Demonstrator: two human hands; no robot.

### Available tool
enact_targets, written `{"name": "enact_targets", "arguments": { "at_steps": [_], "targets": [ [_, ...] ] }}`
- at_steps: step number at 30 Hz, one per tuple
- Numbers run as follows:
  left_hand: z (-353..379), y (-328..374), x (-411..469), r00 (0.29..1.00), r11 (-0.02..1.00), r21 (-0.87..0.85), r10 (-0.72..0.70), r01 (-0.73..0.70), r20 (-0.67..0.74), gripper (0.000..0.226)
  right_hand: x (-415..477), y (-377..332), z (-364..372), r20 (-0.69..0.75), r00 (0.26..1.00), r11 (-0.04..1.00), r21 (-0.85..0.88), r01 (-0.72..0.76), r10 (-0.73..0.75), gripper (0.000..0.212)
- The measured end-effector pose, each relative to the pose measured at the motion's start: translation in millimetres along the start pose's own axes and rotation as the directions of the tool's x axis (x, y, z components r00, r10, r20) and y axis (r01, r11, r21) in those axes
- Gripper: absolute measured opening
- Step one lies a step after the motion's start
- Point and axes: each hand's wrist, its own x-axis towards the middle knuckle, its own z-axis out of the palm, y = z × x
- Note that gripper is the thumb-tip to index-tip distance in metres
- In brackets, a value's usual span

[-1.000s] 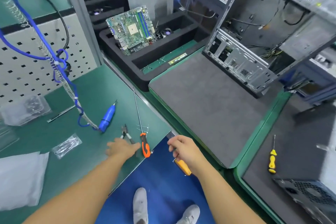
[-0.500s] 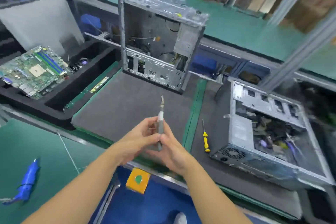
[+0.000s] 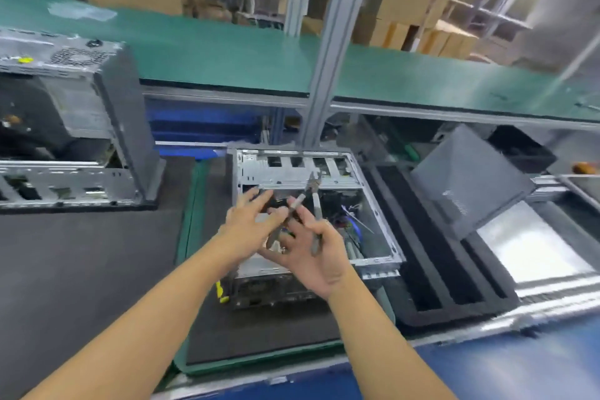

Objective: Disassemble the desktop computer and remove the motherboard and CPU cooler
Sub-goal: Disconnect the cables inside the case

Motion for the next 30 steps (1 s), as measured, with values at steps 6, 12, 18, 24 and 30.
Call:
{"name": "enact_targets", "arguments": {
  "at_steps": [6, 12, 18, 24, 30],
  "targets": [
    [68, 22, 70, 0.998, 0.999, -0.051, 0.014, -0.011, 0.059, 0.023, -1, -77, -94, -0.329, 0.943, 0.999, 0.026, -0.036, 0.043, 0.058],
    [141, 19, 149, 0.986, 0.992, 0.059, -0.12, 0.114, 0.114, 0.037, 5, -89, -144, -0.39, 0.893, 0.974, 0.055, -0.221, 0.225, 0.042],
    [186, -3, 195, 0.975, 0.982, 0.061, -0.186, 0.179, 0.124, 0.043, 17, -90, -166, -0.386, 0.864, 0.944, 0.07, -0.323, 0.324, 0.052],
    [209, -16, 204, 0.989, 0.99, -0.067, -0.121, 0.127, 0.084, 0.026, 22, -88, -175, -0.348, 0.837, 0.902, 0.071, -0.426, 0.423, 0.04],
    [206, -21, 203, 1.0, 1.0, 0.018, -0.006, 0.005, 0.004, 0.024, 21, -87, -179, -0.349, 0.824, 0.892, 0.094, -0.442, 0.446, 0.049]
  ]
}}
